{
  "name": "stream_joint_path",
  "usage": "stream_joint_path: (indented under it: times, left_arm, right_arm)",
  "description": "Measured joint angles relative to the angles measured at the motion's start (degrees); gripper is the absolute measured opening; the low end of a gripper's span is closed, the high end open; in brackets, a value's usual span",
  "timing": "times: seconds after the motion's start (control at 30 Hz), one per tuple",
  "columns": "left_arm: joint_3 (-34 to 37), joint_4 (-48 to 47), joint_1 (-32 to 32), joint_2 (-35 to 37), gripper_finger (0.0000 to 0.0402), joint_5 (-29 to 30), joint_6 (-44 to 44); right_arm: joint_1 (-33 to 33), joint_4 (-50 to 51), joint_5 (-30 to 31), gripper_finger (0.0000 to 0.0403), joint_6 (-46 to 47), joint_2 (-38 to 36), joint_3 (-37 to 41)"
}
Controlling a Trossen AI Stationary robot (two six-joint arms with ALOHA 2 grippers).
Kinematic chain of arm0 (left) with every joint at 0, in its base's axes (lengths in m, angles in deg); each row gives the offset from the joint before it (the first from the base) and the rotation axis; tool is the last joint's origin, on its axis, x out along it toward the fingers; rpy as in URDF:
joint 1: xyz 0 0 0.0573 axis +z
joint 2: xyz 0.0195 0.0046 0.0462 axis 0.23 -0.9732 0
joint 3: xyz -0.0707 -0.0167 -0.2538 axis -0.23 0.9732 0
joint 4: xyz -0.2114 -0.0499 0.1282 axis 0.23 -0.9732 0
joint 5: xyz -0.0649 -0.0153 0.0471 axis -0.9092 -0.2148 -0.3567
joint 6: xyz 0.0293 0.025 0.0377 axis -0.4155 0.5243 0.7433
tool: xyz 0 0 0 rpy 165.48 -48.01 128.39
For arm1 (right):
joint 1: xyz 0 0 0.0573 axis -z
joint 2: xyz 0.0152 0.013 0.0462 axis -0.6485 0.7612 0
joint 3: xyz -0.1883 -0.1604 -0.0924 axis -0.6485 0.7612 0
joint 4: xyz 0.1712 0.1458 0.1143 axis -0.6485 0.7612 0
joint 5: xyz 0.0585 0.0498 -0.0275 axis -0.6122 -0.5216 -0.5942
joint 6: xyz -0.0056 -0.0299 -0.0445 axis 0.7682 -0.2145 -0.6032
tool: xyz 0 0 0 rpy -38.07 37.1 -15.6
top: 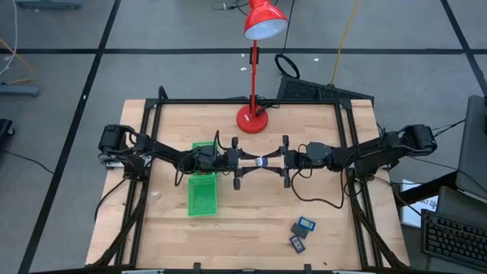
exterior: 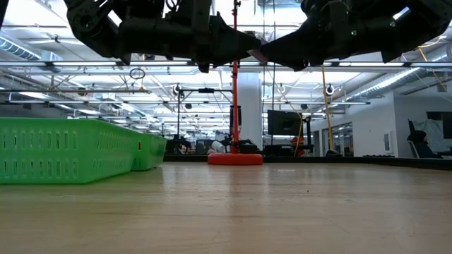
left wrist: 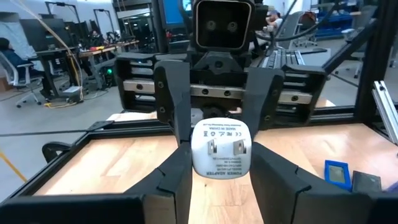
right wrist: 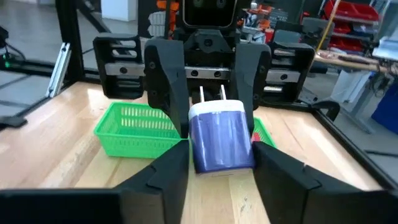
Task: Pick & Place Office items
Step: Put the violet charger adapter into the top green bin
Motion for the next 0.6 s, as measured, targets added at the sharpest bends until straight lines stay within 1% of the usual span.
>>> stream_joint_path:
  times: [0.13, 0.23, 0.33, 0.4, 0.53, 0.6]
  left_arm:
    - [0.0, 0.2, 0.0, 1.4, 0.0128, 2.0, -0.2]
    - [0.0, 0.0, 0.1, 3.0, 0.0127, 2.0, -0.5]
    - [0.0, -3.7, 0.1, 5.0, 0.0127, 2.0, -0.6]
    - [0.0, -7.7, 0.0, 6.9, 0.0127, 3.3, -1.3]
    - [0.4, -15.8, 0.2, 10.5, 0.0127, 5.6, -2.7]
    - [1.9, -17.3, 0.2, 12.5, 0.0127, 6.7, -3.2]
  right_arm:
    - [0.1, 2.4, 1.2, 0.0196, 2.1, 0.1, 0.0]
    - [0.1, 3.1, 1.2, 0.022, 2.2, 0.1, 0.1]
    - [0.1, 3.5, 1.2, 0.0239, 2.1, 0.1, 0.1]
    - [0.1, 3.7, 1.2, 0.0246, 2.1, -0.2, 0.1]
    - [0.2, 6.7, 1.6, 0.0253, 1.5, -2.7, 0.1]
    - [0.4, 8.3, 1.6, 0.0253, 1.1, -4.4, 0.1]
